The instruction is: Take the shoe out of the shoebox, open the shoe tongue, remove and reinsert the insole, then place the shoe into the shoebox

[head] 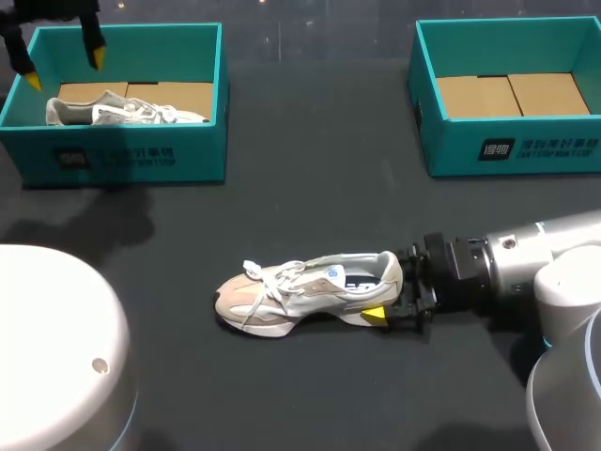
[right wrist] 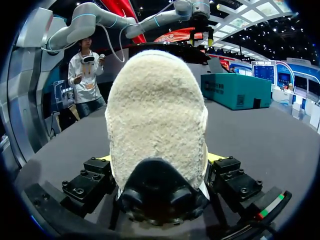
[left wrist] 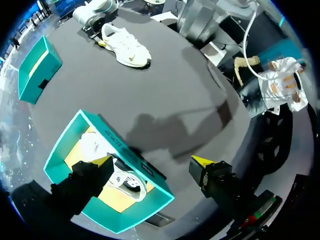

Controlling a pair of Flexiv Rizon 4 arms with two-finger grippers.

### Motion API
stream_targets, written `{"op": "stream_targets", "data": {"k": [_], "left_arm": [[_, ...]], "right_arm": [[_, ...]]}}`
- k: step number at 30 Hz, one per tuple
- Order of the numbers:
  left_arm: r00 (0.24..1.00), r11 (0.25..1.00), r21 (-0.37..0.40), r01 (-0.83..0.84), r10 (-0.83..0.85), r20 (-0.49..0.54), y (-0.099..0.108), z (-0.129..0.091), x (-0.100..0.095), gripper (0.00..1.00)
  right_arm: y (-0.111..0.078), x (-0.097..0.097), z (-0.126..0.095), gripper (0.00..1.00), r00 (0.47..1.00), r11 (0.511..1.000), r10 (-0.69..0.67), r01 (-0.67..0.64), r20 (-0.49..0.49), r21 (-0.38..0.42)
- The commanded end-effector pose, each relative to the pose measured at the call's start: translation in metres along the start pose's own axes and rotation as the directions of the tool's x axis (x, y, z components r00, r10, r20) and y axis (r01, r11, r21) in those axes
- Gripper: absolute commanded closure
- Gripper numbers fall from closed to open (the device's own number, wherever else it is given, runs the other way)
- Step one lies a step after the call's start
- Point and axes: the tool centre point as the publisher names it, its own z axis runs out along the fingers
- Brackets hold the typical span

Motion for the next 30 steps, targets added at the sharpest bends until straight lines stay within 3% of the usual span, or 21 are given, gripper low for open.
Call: {"op": "stream_targets", "data": {"k": [1,10,19,21,23,30], "left_arm": [[0.994,0.990,0.086,0.110,-0.112,0.010,0.008,0.000,-0.001,0.00],[0.994,0.990,0.086,0.110,-0.112,0.010,0.008,0.000,-0.001,0.00],[0.924,0.929,0.028,0.368,-0.369,0.097,-0.071,0.007,0.024,0.00],[0.869,0.873,-0.054,0.485,-0.474,0.139,-0.088,0.014,0.022,0.00],[0.812,0.814,-0.067,0.577,-0.562,0.158,-0.102,0.018,0.021,0.00],[0.670,0.676,0.007,0.737,-0.732,0.126,-0.141,0.025,0.012,0.00]], "right_arm": [[0.001,0.001,0.000,1.00,1.000,1.000,0.000,0.000,0.000,0.003],[0.001,0.001,0.000,1.00,1.000,1.000,0.000,0.000,0.000,0.003],[0.001,0.001,0.000,1.00,1.000,1.000,0.000,0.000,0.000,0.003],[0.001,0.001,0.000,1.00,1.000,1.000,0.000,0.000,0.000,0.003],[0.001,0.001,0.000,1.00,1.000,1.000,0.000,0.000,0.000,0.003],[0.001,0.001,0.000,1.00,1.000,1.000,0.000,0.000,0.000,0.003]]}}
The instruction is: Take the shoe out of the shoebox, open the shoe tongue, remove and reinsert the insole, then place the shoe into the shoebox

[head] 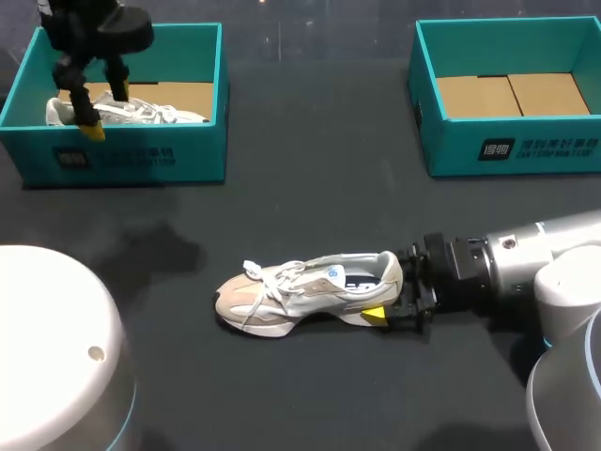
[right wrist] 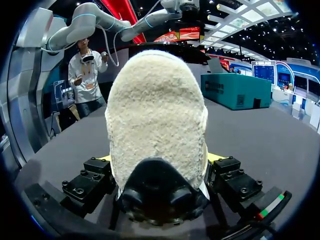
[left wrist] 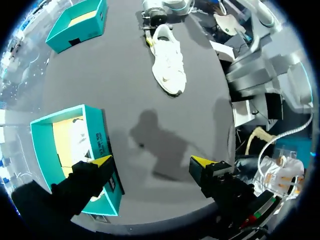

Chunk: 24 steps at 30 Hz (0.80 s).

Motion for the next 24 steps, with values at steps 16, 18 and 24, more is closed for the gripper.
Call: {"op": "stream_targets", "data": {"k": [16,18,24], "left_arm": [[0.908,0.902,0.116,0.415,-0.420,0.013,-0.095,0.014,0.033,0.00],[0.908,0.902,0.116,0.415,-0.420,0.013,-0.095,0.014,0.033,0.00],[0.908,0.902,0.116,0.415,-0.420,0.013,-0.095,0.014,0.033,0.00]], "right_arm": [[0.001,0.001,0.000,1.00,1.000,1.000,0.000,0.000,0.000,0.003],[0.001,0.001,0.000,1.00,1.000,1.000,0.000,0.000,0.000,0.003],[0.001,0.001,0.000,1.00,1.000,1.000,0.000,0.000,0.000,0.003]]}}
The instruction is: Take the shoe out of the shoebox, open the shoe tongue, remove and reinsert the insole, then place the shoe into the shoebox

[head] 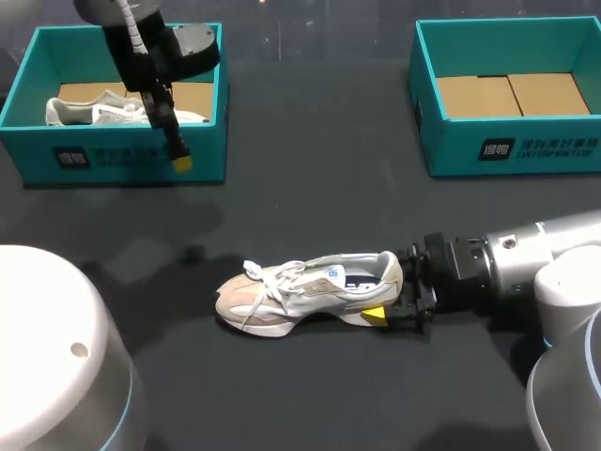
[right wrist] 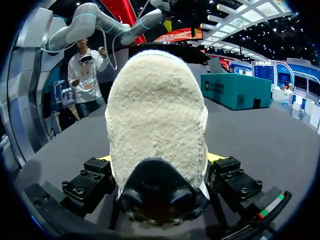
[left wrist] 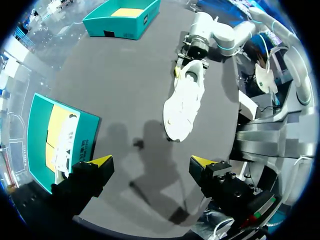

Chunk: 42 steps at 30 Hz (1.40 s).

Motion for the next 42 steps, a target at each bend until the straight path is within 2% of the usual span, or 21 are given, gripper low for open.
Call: {"op": "stream_targets", "data": {"k": [1,3,5,10,15,17,19,20,22,36,38,41,42], "left_arm": [[1.000,1.000,-0.005,0.000,0.000,-0.003,-0.002,-0.001,-0.001,0.00],[1.000,1.000,-0.005,0.000,0.000,-0.003,-0.002,-0.001,-0.001,0.00],[0.998,0.997,-0.042,0.069,-0.069,-0.001,-0.004,-0.002,0.002,0.00],[0.960,0.956,-0.094,0.278,-0.279,0.006,-0.025,0.006,0.028,0.00],[0.890,0.881,-0.132,0.455,-0.446,0.096,-0.047,0.024,0.052,0.00],[0.877,0.861,-0.164,0.481,-0.474,0.082,-0.054,0.031,0.061,0.00],[0.844,0.828,-0.164,0.537,-0.528,0.094,-0.060,0.039,0.070,0.00],[0.839,0.819,-0.190,0.542,-0.541,0.060,-0.063,0.042,0.075,0.00],[0.779,0.758,-0.184,0.626,-0.620,0.096,-0.072,0.051,0.084,0.00],[0.779,0.758,-0.184,0.626,-0.620,0.096,-0.072,0.051,0.084,0.00],[0.729,0.696,-0.224,0.682,-0.671,0.134,-0.082,0.056,0.092,0.00],[0.683,0.643,-0.233,0.730,-0.706,0.189,-0.091,0.067,0.108,0.00],[0.655,0.619,-0.216,0.755,-0.724,0.217,-0.093,0.071,0.114,0.00]], "right_arm": [[0.001,0.001,0.000,1.00,1.000,1.000,0.000,0.000,0.000,0.003],[0.001,0.001,0.000,1.00,1.000,1.000,0.000,0.000,0.000,0.003],[0.001,0.001,0.000,1.00,1.000,1.000,0.000,0.000,0.000,0.003],[0.001,0.001,0.000,1.00,1.000,1.000,0.000,0.000,0.000,0.003],[0.001,0.001,0.000,1.00,1.000,1.000,0.000,0.000,0.000,0.003],[0.001,0.001,0.000,1.00,1.000,1.000,0.000,0.000,0.000,0.003],[0.001,0.001,0.000,1.00,1.000,1.000,0.000,0.000,0.000,0.003],[0.001,0.001,0.000,1.00,1.000,1.000,0.000,0.000,0.000,0.003],[0.001,0.001,0.000,1.00,1.000,1.000,0.000,0.000,0.000,0.003],[0.001,0.001,0.000,1.00,1.000,1.000,0.000,0.000,0.000,0.003],[0.001,0.001,0.000,1.00,1.000,1.000,0.000,0.000,0.000,0.003],[0.001,0.001,0.000,1.00,1.000,1.000,0.000,0.000,0.000,0.003],[0.001,0.001,0.000,1.00,1.000,1.000,0.000,0.000,0.000,0.003]]}}
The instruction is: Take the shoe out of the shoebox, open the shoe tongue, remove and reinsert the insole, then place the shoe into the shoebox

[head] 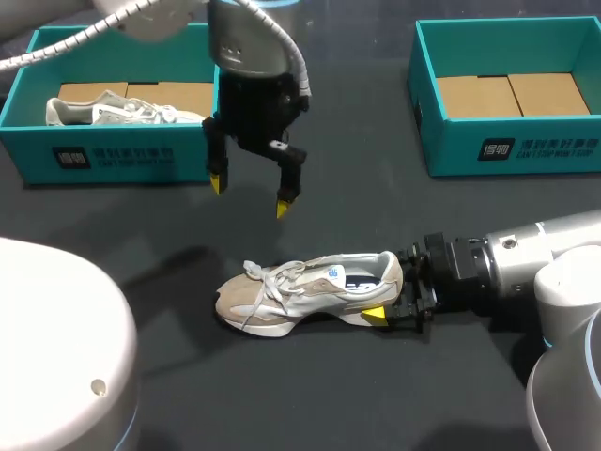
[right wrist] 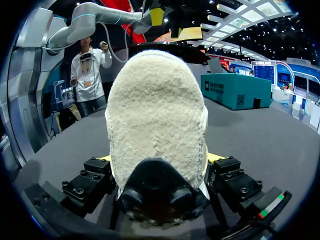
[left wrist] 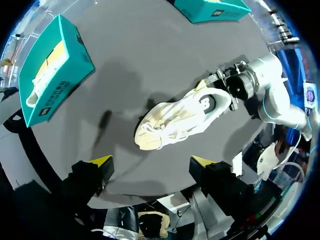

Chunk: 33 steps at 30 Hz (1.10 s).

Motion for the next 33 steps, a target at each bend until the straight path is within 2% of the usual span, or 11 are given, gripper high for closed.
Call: {"op": "stream_targets", "data": {"k": [1,4,6,9,19,23,27,33], "left_arm": [[0.992,0.995,-0.029,0.095,-0.092,0.089,-0.003,0.014,0.037,0.00],[0.984,0.989,-0.042,0.142,-0.137,0.117,0.003,0.026,0.053,0.00],[0.967,0.972,-0.046,0.230,-0.223,0.120,0.004,0.033,0.064,0.00],[0.943,0.950,-0.002,0.314,-0.311,0.120,0.007,0.037,0.076,0.00],[0.943,0.950,-0.002,0.314,-0.311,0.120,0.007,0.037,0.076,0.00],[0.920,0.931,0.032,0.363,-0.364,0.147,-0.007,0.053,0.087,0.00],[0.897,0.908,0.007,0.420,-0.416,0.152,-0.019,0.066,0.094,0.00],[0.894,0.906,0.013,0.424,-0.420,0.158,-0.020,0.068,0.095,0.00]], "right_arm": [[0.001,0.001,0.000,1.00,1.000,1.000,0.000,0.000,0.000,0.003],[0.001,0.001,0.000,1.00,1.000,1.000,0.000,0.000,0.000,0.003],[0.001,0.001,0.000,1.00,1.000,1.000,0.000,0.000,0.000,0.003],[0.001,0.001,0.000,1.00,1.000,1.000,0.000,0.000,0.000,0.003],[0.001,0.001,0.000,1.00,1.000,1.000,0.000,0.000,0.000,0.003],[0.001,0.001,0.000,1.00,1.000,1.000,0.000,0.000,0.000,0.003],[0.001,0.001,0.000,1.00,1.000,1.000,0.000,0.000,0.000,0.003],[0.001,0.001,0.000,1.00,1.000,1.000,0.000,0.000,0.000,0.003]]}}
